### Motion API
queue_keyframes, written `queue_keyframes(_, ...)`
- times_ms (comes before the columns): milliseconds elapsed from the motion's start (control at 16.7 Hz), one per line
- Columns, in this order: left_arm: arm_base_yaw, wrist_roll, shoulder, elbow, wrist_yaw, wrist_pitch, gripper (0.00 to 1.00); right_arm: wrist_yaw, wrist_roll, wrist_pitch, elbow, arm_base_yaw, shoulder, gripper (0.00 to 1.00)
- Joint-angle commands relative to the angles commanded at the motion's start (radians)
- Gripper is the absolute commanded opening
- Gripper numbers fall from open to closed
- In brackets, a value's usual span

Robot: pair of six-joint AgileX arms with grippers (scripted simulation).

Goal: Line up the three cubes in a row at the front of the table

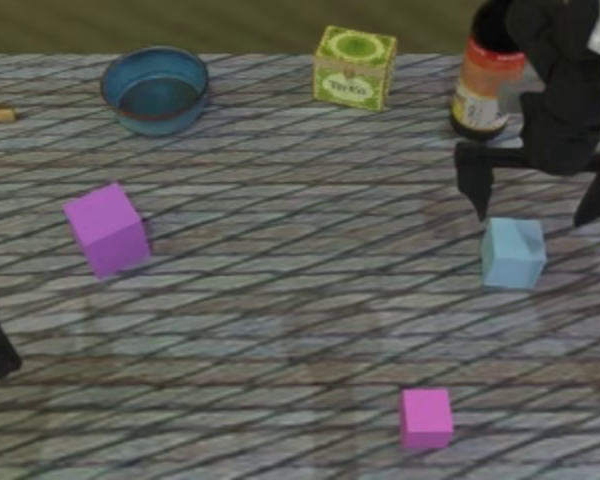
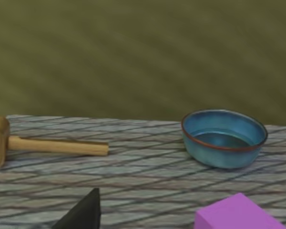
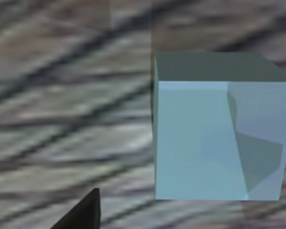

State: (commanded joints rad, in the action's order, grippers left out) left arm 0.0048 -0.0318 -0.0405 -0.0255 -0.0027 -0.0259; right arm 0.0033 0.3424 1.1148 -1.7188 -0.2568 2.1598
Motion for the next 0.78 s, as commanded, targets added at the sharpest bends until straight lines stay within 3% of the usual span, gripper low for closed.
queue_keyframes(480, 0.015, 0.032, 0.04, 0.026, 0.003, 0.026, 1.0, 0.0, 0.005, 0.012, -0.03, 0.0, 0.033, 1.0)
queue_keyframes(780, 0.015, 0.032, 0.04, 0.026, 0.003, 0.026, 1.0, 0.0, 0.006, -0.144, 0.059, -0.004, 0.095, 1.0)
